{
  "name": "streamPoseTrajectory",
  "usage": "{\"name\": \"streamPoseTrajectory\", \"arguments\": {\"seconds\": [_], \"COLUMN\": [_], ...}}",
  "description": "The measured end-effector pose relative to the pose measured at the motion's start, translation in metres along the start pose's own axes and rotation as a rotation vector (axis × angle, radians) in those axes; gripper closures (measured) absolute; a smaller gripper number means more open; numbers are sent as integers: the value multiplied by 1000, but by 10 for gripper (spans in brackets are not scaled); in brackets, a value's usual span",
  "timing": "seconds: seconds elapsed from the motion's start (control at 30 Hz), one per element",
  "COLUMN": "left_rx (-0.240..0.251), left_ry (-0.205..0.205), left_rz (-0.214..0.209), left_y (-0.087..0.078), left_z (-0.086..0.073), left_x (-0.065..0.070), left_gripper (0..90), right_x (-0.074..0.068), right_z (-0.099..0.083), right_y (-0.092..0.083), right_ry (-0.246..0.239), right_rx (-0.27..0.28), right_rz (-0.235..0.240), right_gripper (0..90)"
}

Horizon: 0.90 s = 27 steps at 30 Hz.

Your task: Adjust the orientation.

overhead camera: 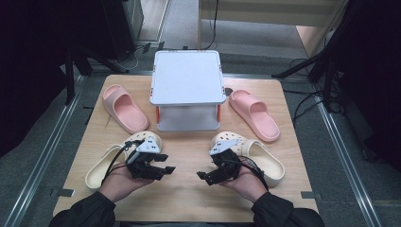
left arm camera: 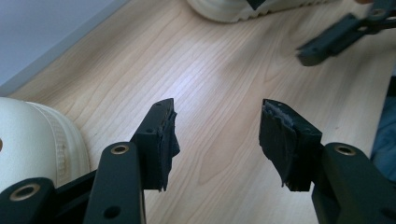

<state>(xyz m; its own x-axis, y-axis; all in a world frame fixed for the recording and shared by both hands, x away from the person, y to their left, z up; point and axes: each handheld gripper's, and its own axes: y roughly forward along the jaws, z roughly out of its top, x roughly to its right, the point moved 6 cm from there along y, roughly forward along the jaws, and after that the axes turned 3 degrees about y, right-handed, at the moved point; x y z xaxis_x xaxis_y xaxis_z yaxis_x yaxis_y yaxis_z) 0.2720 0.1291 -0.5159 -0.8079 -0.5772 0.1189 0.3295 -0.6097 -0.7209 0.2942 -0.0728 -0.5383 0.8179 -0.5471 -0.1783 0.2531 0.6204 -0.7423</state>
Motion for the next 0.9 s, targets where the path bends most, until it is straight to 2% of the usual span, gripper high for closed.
{"name": "streamPoseTrajectory", "arguments": {"seconds": [0.1, 0.13, 0.23, 0.27, 0.3, 0.43, 0.53, 0.63, 0.67, 0.7, 0.73, 0.77, 0.8, 0.9], "left_rx": [17, 13, 6, -4, 0, 4, 10, 7, 9, 7, 7, 1, -10, -1], "left_ry": [12, 22, 14, 4, -2, 21, 17, 6, 6, -12, -12, -30, -32, -27], "left_rz": [1, 0, -11, -43, -61, -57, -53, -42, -39, -45, -45, -50, -41, -20], "left_y": [-3, -2, -3, -5, -7, -11, -12, -13, -15, -19, -19, -21, -23, -32], "left_z": [1, 0, 0, 0, 1, 1, 1, 0, 0, 0, 0, -1, -1, -2], "left_x": [2, 1, 0, 1, 1, 2, 1, 0, 0, -3, -3, -4, -6, -8], "left_gripper": [441, 420, 422, 464, 464, 533, 523, 511, 513, 517, 523, 523, 525, 523], "right_x": [1, 1, 1, -1, -1, -5, -5, -5, -7, -7, -7, -8, -8, -7], "right_z": [4, 8, 10, 12, 12, 15, 15, 15, 17, 18, 18, 18, 18, 17], "right_y": [-4, -9, -13, -16, -16, -23, -23, -24, -26, -28, -28, -30, -31, -30], "right_ry": [-10, -7, -5, -17, -17, -66, -81, -104, -112, -117, -117, -118, -133, -117], "right_rx": [19, 60, 88, 112, 112, 162, 160, 158, 161, 163, 163, 167, 168, 148], "right_rz": [-11, -4, -7, -10, -10, 5, 3, -23, -10, -16, -16, -9, -7, 9], "right_gripper": [202, 237, 278, 344, 344, 470, 477, 512, 527, 548, 548, 557, 565, 585]}}
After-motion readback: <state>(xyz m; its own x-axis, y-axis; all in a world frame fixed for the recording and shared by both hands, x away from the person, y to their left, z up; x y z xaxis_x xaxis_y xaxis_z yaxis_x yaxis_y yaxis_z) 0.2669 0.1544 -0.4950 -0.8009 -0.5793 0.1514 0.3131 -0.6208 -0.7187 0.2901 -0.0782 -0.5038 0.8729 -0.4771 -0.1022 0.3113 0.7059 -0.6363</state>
